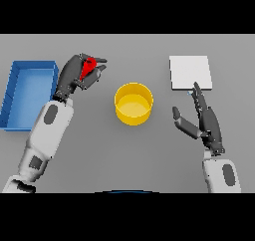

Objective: Pick up the red beaker and tilt it to pour out 1 green nut into yellow bowl. Pick up the yellow bowl and place it on the metallic measuring scale.

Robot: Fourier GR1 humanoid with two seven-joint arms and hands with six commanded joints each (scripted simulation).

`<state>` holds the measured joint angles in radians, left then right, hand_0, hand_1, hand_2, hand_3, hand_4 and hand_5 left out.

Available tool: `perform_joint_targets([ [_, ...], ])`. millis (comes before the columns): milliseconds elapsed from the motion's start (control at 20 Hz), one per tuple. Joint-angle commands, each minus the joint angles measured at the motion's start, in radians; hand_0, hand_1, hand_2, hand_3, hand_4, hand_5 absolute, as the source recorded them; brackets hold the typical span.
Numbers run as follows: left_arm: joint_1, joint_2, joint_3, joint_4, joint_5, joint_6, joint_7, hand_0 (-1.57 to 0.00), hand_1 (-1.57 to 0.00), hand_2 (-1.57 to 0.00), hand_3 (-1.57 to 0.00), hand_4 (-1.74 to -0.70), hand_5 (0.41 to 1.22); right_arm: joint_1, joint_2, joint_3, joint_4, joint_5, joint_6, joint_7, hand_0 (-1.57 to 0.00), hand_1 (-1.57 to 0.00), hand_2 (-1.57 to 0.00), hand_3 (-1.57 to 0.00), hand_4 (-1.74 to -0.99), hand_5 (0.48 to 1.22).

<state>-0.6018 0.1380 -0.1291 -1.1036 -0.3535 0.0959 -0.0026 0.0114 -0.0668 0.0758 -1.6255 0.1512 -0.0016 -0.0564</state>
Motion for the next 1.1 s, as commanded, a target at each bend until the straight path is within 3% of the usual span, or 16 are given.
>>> perform_joint_targets([
  [0,-0.019,0.019,-0.035,-0.004,-0.040,-0.008,0.028,-1.57,-1.57,-1.57,-1.57,-1.68,1.123,0.006,0.002,0.003,-0.004,-0.004,0.006,0.005,0.00,0.00,0.00,0.00,-1.277,0.688],
  [200,-0.105,0.090,-0.180,0.019,-0.191,-0.057,0.080,-1.57,-1.57,-1.57,-1.57,-1.71,1.136,0.011,-0.004,0.002,-0.003,-0.001,0.007,0.013,0.00,0.00,0.00,0.00,-1.280,0.690],
  [300,-0.136,0.129,-0.249,0.018,-0.252,-0.107,0.099,-1.57,-1.57,-1.57,-1.57,-1.72,1.160,0.020,-0.010,0.002,-0.009,0.004,0.008,-0.006,0.00,0.00,0.00,0.00,-1.287,0.694],
  [500,-0.209,0.170,-0.373,0.054,-0.342,-0.221,0.115,-1.57,-1.57,-1.57,-1.57,-1.73,1.196,0.028,-0.004,0.012,-0.016,0.013,0.005,0.008,0.00,0.00,0.00,0.00,-1.290,0.694],
  [650,-0.286,0.182,-0.454,0.095,-0.389,-0.316,0.117,-1.57,-1.57,-1.57,-1.57,-1.61,1.208,0.015,0.002,-0.006,-0.005,-0.010,0.002,0.034,0.00,0.00,0.00,0.00,-1.284,0.678],
  [800,-0.355,0.184,-0.540,0.135,-0.445,-0.393,0.149,-1.57,-1.57,-1.57,-1.36,-1.66,1.214,0.015,0.023,-0.005,0.002,-0.020,-0.001,0.031,0.00,0.00,0.00,0.00,-1.279,0.651],
  [1050,-0.460,0.174,-0.670,0.188,-0.512,-0.483,0.136,-1.57,-1.57,-1.57,-1.24,-1.70,1.219,0.022,0.024,-0.026,0.011,-0.068,0.023,0.031,0.00,0.00,0.00,0.00,-1.299,0.612],
])
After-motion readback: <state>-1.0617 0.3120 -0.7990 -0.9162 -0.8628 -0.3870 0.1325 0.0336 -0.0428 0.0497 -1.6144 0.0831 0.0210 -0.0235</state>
